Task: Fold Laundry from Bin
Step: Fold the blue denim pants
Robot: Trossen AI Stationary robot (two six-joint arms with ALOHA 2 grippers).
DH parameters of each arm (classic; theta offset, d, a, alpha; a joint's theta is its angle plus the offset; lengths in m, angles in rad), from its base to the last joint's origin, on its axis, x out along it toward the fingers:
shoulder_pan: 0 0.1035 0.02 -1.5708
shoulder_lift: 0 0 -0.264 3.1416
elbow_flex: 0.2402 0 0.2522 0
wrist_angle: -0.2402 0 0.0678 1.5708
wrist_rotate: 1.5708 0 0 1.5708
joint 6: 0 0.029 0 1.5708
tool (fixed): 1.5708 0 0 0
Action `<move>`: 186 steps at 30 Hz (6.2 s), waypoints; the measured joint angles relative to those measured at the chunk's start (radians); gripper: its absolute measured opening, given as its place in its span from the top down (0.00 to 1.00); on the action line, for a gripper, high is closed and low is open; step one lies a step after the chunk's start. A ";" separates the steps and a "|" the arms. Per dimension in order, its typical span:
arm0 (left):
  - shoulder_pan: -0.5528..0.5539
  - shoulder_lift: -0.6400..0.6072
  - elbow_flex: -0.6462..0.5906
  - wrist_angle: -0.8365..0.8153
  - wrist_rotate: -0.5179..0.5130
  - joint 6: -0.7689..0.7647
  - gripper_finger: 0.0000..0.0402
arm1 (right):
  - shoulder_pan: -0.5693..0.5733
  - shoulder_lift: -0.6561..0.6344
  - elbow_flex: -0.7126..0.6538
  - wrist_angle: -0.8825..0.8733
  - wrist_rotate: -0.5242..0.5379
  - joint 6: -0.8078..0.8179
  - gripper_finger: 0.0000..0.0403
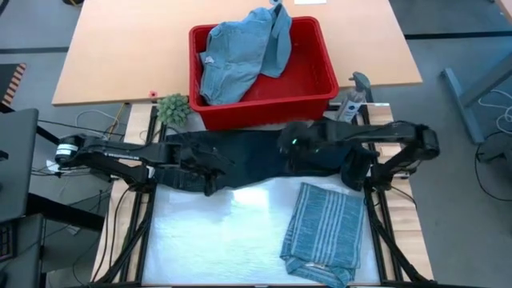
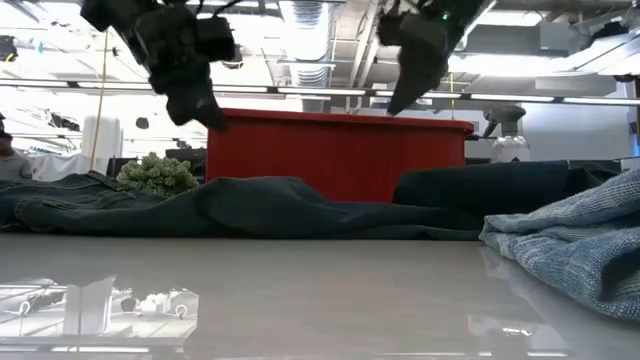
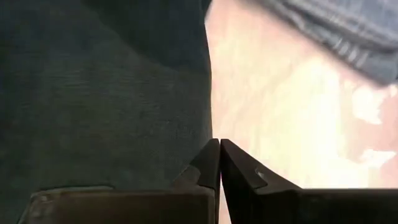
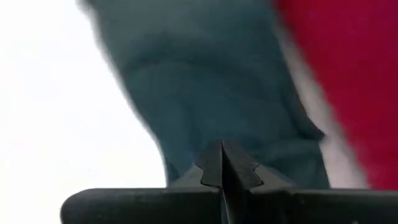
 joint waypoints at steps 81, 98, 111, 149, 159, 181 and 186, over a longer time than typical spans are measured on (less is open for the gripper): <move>-0.109 -0.471 0.003 0.211 0.105 -0.376 1.00 | 0.039 0.381 0.949 -0.158 0.343 0.074 0.95; -0.115 -0.437 0.003 0.171 -0.129 -0.317 1.00 | 0.045 0.207 1.089 0.195 0.086 -0.205 0.95; -0.114 -0.437 0.003 0.120 -0.200 -0.268 1.00 | -0.037 0.172 1.087 0.112 0.282 -0.350 0.95; -0.197 -0.921 0.004 -0.121 -0.152 -0.562 1.00 | 0.197 0.710 1.075 0.188 -0.634 0.238 0.39; -0.197 -0.906 0.004 -0.157 -0.152 -0.509 1.00 | 0.481 0.655 1.064 -0.597 -0.277 0.299 0.51; -0.197 -0.866 0.003 -0.160 -0.173 -0.494 1.00 | 0.695 0.955 1.024 -0.701 -0.124 0.726 0.96; -0.197 -0.852 0.003 -0.161 -0.172 -0.494 1.00 | 0.692 0.918 0.884 -0.544 -0.117 0.901 0.96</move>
